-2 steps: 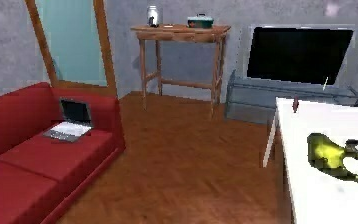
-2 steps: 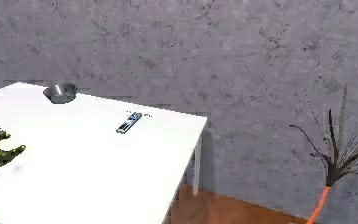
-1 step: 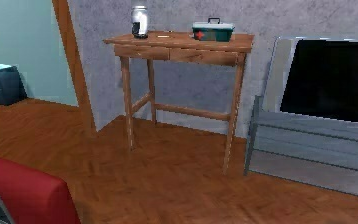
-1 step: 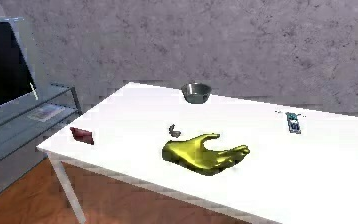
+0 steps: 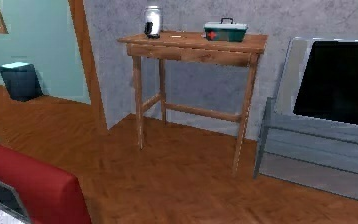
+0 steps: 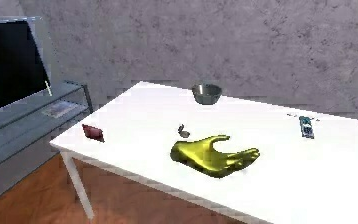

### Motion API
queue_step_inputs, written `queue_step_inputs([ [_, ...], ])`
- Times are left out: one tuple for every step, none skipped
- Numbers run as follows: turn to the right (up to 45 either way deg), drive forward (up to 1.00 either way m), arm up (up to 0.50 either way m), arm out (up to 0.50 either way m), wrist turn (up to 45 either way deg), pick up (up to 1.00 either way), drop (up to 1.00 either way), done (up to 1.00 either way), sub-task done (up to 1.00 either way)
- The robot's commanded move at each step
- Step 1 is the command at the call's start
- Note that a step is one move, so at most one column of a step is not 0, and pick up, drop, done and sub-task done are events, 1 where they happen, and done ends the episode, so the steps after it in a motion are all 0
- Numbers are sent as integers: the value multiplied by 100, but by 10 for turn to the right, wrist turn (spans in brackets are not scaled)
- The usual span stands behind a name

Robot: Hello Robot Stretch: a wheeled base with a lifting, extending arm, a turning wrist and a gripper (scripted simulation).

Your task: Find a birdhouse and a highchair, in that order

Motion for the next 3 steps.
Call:
queue_step_inputs([
  [0,60,0,0,0,0,0,0,0],
  [-210,0,0,0,0,0,0,0,0],
  [0,65,0,0,0,0,0,0,0],
])
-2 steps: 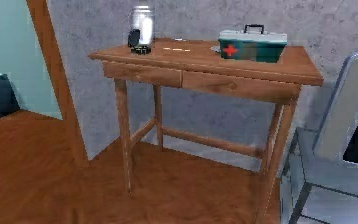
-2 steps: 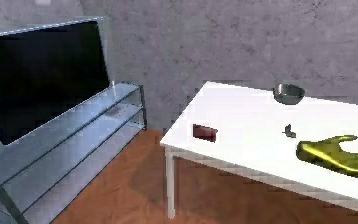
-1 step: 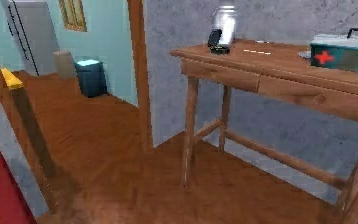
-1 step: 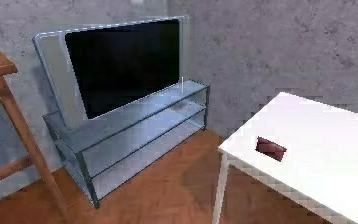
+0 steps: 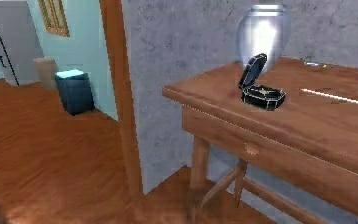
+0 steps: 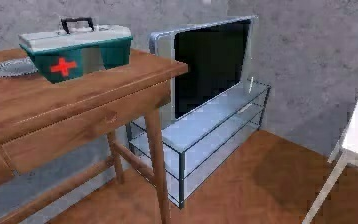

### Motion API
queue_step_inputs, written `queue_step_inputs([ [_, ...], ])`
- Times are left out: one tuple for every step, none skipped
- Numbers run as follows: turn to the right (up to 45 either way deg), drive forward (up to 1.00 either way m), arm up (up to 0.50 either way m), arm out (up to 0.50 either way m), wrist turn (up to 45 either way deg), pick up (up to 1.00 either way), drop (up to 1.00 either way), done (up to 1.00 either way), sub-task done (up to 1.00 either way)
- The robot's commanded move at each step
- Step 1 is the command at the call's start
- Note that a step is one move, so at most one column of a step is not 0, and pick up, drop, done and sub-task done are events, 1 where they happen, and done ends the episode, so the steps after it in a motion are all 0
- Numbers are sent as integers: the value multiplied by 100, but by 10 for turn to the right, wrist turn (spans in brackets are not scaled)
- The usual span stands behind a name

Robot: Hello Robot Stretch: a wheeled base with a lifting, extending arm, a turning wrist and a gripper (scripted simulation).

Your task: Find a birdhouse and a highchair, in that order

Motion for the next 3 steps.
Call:
queue_step_inputs([
  [-390,0,0,0,0,0,0,0,0],
  [0,100,0,0,0,0,0,0,0],
  [-60,0,0,0,0,0,0,0,0],
])
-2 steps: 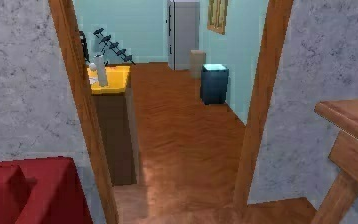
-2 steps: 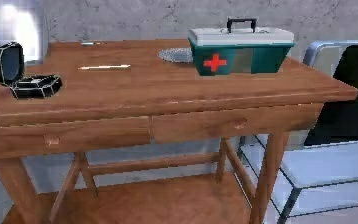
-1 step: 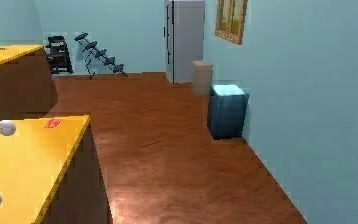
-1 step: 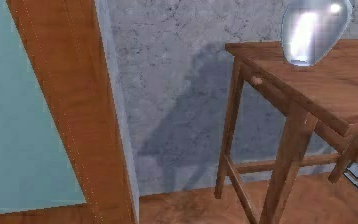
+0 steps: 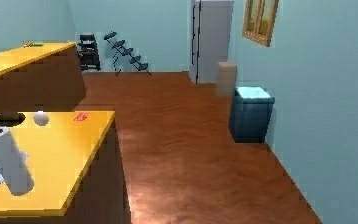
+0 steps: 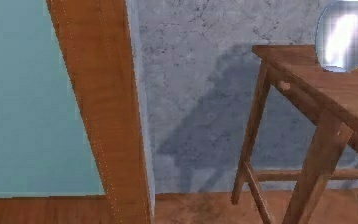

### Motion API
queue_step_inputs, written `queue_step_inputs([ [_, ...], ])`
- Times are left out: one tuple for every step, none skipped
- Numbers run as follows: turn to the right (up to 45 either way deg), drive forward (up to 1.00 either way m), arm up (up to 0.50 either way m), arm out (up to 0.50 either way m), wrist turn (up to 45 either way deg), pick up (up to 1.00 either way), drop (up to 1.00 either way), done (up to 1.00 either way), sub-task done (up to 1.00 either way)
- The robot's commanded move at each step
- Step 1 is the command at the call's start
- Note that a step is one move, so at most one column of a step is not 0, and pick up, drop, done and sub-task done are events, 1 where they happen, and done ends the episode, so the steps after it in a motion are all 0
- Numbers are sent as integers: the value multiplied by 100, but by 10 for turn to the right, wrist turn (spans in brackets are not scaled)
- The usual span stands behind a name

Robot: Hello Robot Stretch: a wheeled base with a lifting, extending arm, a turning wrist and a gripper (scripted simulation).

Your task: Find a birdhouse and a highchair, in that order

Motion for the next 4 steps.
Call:
queue_step_inputs([
  [0,30,0,0,0,0,0,0,0],
  [0,90,0,0,0,0,0,0,0],
  [-180,0,0,0,0,0,0,0,0],
  [0,100,0,0,0,0,0,0,0],
])
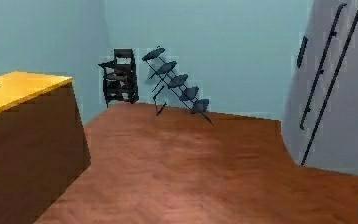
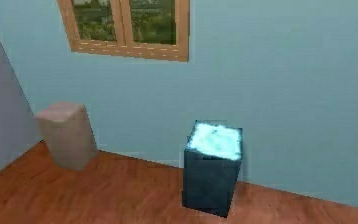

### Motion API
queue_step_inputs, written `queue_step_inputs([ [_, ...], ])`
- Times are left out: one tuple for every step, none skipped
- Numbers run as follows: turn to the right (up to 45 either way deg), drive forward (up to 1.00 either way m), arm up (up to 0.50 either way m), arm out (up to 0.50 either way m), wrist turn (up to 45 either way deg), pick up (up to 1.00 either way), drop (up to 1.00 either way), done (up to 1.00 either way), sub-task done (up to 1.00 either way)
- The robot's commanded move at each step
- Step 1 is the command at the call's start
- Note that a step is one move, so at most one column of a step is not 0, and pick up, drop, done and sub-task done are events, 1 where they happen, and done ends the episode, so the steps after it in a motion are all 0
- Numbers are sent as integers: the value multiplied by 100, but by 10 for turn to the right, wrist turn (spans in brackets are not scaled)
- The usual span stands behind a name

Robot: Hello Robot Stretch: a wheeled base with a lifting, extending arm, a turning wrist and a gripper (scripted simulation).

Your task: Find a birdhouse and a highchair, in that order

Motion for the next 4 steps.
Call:
queue_step_inputs([
  [0,100,0,0,0,0,0,0,0],
  [-30,0,0,0,0,0,0,0,0],
  [0,100,0,0,0,0,0,0,0],
  [0,5,0,0,0,0,0,0,0],
])
